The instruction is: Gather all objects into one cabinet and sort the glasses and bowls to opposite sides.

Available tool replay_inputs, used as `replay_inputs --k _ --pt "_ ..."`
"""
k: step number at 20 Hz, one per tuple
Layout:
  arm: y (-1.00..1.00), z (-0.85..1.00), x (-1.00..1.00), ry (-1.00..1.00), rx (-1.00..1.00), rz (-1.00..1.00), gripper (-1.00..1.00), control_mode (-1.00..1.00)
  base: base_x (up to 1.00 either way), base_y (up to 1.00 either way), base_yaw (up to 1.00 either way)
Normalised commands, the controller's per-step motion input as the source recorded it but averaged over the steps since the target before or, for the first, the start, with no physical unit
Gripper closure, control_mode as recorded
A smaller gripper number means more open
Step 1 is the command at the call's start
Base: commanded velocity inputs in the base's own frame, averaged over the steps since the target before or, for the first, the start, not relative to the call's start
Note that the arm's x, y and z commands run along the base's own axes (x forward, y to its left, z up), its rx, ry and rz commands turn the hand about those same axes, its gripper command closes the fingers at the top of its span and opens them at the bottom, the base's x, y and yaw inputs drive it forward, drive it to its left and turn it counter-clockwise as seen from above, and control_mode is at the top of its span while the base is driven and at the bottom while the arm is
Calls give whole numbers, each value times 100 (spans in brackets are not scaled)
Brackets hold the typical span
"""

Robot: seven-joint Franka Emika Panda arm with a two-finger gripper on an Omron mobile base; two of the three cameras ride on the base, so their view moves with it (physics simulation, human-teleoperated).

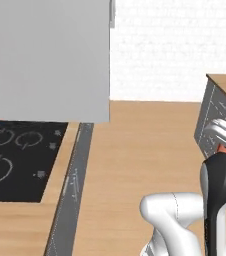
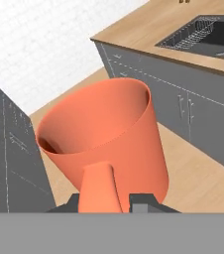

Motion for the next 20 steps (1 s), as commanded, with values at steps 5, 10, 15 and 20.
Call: replay_inputs --k 5,10,15,20 --pt "0 0 0 0 0 0 100 100 96 -57 -12" --pt "0 0 0 0 0 0 100 100 89 -56 -8" --pt "0 0 0 0 0 0 100 100 92 -51 -8" --pt "0 0 0 0 0 0 100 100 99 -30 -6"
